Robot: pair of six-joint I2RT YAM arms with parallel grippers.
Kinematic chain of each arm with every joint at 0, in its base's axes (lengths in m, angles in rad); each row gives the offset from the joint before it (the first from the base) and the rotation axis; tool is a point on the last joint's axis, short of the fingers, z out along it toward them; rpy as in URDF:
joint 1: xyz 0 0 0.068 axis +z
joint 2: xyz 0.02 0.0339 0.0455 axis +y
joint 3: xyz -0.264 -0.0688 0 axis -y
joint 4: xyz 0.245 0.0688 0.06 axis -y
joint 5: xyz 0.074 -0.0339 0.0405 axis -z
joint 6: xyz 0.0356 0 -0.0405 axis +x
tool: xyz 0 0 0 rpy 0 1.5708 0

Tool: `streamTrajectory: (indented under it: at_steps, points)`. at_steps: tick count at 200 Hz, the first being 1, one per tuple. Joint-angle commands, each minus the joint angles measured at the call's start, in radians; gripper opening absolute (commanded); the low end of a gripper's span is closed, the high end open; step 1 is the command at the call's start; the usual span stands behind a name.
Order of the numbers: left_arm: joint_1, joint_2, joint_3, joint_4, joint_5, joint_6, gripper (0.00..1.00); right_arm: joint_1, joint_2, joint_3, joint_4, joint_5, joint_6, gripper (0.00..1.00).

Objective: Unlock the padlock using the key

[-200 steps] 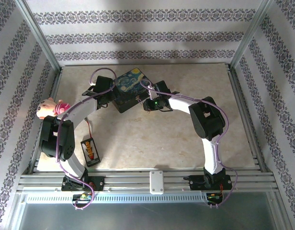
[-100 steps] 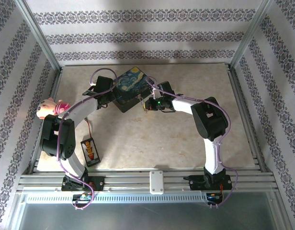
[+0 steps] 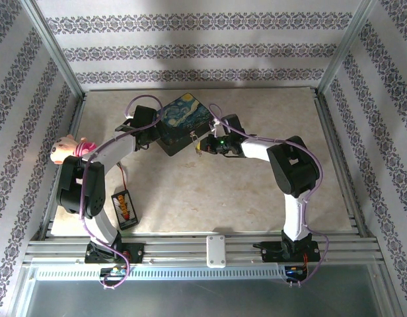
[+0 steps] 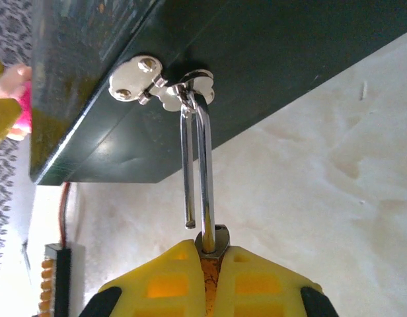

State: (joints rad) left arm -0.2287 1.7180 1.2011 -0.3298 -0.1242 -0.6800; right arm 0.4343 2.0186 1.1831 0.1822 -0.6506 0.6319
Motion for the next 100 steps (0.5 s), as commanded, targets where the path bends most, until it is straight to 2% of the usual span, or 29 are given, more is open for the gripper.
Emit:
streamTrajectory:
  at_steps: [1,61,85,100]
  points:
    - [0.011,0.018,0.004,0.000,0.012,0.022,0.99,-0.009,-0.034,-0.031,0.208,-0.115,0.120,0.00]
    - [0.011,0.037,0.010,0.005,0.035,0.020,0.99,-0.019,0.033,-0.074,0.523,-0.198,0.363,0.00]
    - [0.011,0.041,0.010,0.005,0.034,0.020,0.99,-0.023,0.037,-0.094,0.532,-0.191,0.370,0.00]
    - [0.011,0.046,0.014,0.003,0.034,0.022,0.99,-0.023,0.028,-0.104,0.469,-0.177,0.323,0.00]
